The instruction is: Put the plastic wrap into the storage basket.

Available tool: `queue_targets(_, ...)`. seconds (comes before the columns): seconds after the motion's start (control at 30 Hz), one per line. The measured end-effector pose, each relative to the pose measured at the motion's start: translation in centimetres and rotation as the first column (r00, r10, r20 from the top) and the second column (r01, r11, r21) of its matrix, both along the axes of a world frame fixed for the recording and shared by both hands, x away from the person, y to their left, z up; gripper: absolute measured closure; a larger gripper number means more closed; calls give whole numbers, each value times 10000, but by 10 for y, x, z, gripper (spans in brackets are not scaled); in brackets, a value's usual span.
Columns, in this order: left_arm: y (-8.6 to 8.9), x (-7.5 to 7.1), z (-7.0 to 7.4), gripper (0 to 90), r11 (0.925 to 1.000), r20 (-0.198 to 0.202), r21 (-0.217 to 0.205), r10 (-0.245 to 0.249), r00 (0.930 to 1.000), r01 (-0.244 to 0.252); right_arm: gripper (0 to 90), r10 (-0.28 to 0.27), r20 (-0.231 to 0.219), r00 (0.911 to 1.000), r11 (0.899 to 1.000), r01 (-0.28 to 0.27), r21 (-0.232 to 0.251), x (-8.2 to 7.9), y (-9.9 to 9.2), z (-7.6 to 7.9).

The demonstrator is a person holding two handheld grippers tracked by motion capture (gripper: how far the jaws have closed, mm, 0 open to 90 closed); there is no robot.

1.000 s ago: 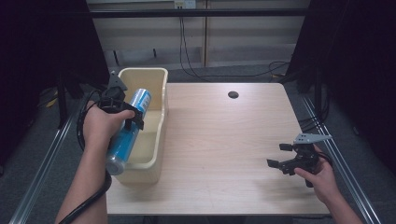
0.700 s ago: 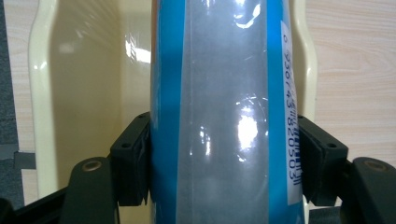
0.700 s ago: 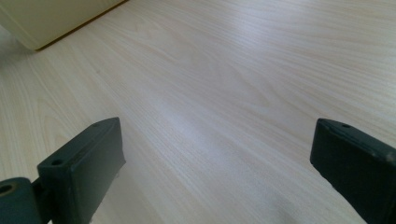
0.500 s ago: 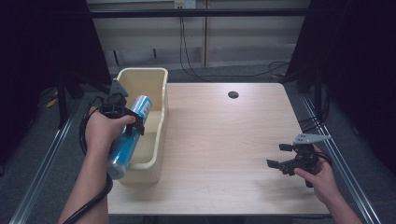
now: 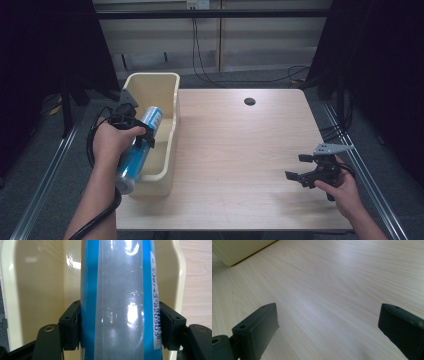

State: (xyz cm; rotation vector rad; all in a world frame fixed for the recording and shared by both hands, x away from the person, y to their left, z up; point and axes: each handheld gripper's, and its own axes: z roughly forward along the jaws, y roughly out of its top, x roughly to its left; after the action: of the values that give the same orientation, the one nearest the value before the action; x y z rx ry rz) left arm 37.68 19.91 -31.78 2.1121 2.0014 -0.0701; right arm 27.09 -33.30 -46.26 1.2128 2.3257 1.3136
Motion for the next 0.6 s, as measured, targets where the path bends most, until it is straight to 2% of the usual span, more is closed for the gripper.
queue_targets(0.43, -4, 5, -14, 321, 10000, -353, -27, -13, 9994, 12, 25, 20, -41, 10000, 10000, -20, 41, 0, 0, -1)
queue_targets(0.6, -5, 6, -15, 321, 10000, -435, 44, -12, 9991, 14, 25, 13, -20, 10000, 10000, -13, 51, 0, 1, -1)
